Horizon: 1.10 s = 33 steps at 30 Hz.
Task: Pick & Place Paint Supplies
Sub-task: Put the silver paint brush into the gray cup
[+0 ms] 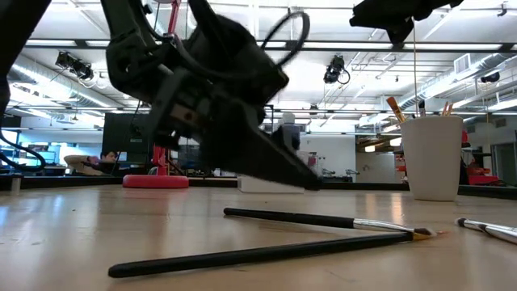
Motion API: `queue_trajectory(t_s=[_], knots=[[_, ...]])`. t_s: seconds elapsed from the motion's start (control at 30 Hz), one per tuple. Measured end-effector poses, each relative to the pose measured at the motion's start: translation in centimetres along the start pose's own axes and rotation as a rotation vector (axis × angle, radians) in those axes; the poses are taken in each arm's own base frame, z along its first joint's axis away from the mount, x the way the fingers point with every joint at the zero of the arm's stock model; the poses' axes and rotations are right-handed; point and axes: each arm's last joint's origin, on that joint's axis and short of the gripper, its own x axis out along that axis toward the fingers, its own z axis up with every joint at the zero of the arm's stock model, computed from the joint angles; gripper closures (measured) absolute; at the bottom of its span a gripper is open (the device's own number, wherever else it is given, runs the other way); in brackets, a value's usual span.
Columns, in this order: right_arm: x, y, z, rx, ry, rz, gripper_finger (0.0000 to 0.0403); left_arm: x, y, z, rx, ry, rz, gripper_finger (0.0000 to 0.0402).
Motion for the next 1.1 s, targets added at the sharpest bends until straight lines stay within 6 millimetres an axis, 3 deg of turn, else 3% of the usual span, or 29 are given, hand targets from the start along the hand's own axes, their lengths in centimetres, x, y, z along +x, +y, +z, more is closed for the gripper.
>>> queue_trajectory(t_s=[0.13,0.4,0.73,0.9,1.0,1.1], knots=[[0.0,0.0,0.0,-0.001,0.000,0.000,0.0282,-0.3,0.5,0.0,-0.025,0.020,0.026,0.0237],[0.0,0.0,0.0,-0.007,-0.001,0.000,0.0282,1.1,-2.7,-0.5,0.046,0.063,0.035,0.0237],[0.0,0.0,0.1,0.004,-0.005,0.001,0.0282,1.4,-2.4,-1.4,-0.001,0.097,0.033,0.0237],[0.0,0.0,0.1,0.003,-0.006,0.003,0.0282,1.4,-2.4,-1.5,0.078,0.112,0.078,0.0238],[0.0,0.0,0.1,0.003,-0.006,0.004,0.0282,1.4,-2.3,-1.5,0.089,0.113,0.077,0.0257],[0.0,0.0,0.1,0.003,-0.006,0.004,0.0282,1.4,-2.1,-1.7,0.082,0.130,0.089,0.0302]])
